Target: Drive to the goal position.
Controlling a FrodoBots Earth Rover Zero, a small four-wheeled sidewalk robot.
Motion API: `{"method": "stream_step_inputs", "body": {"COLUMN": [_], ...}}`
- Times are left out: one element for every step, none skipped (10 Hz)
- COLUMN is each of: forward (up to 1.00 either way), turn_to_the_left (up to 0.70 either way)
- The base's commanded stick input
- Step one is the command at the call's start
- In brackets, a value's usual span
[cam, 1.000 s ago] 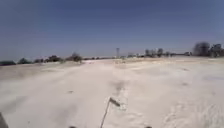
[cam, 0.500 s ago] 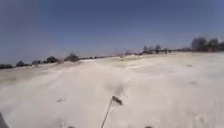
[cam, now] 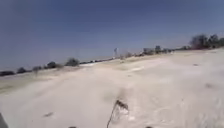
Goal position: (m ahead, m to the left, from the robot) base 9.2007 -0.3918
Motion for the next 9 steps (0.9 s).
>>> {"method": "stream_step_inputs", "body": {"forward": [0.7,0.7,0.7,0.7,0.7,0.7,0.7,0.7,0.7], "turn_to_the_left": [0.0,0.0,0.0,0.0,0.0,0.0,0.05,0.22,0.35]}}
